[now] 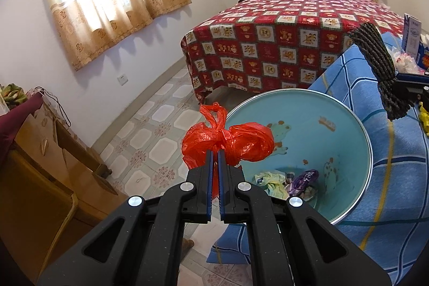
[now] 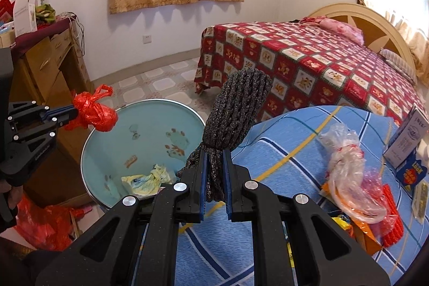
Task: Collect trash
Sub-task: 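Hold the red bag and black scrubber above the wastebasket with both tools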
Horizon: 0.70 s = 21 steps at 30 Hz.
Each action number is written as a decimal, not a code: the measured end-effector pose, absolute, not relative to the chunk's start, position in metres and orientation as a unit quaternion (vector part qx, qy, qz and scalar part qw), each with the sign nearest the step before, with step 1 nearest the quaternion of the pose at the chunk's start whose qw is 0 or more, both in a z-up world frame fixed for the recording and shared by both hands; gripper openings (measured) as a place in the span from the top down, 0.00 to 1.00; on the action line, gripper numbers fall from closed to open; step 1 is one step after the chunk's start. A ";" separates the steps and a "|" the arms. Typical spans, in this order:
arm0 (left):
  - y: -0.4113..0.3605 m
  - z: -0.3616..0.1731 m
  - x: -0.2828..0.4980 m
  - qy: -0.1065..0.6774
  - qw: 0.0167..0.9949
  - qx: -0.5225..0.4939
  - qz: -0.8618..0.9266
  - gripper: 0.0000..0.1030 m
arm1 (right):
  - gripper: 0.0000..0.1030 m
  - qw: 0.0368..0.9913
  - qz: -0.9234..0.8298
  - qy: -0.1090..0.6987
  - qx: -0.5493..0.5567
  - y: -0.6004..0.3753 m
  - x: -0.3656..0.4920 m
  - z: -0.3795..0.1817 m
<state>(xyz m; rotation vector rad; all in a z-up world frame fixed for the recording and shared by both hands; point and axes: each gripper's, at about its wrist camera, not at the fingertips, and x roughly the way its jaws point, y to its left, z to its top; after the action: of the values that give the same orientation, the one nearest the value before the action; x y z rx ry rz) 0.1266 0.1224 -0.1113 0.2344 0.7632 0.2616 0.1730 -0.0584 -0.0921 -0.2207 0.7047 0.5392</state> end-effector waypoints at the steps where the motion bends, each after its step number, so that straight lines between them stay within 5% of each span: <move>1: 0.123 -0.112 0.127 0.371 0.913 0.114 0.127 0.97 | 0.89 0.896 0.263 0.342 -0.106 -0.058 0.174 -0.093; 21: 0.125 -0.117 0.130 0.380 0.909 0.115 0.129 0.97 | 0.89 0.880 0.296 0.350 -0.126 -0.036 0.170 -0.103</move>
<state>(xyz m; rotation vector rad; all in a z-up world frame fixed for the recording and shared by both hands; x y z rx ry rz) 0.1304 0.1252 -0.1168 0.2364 0.7833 0.2660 0.1701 -0.0361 -0.1028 -0.2637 0.7288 0.6174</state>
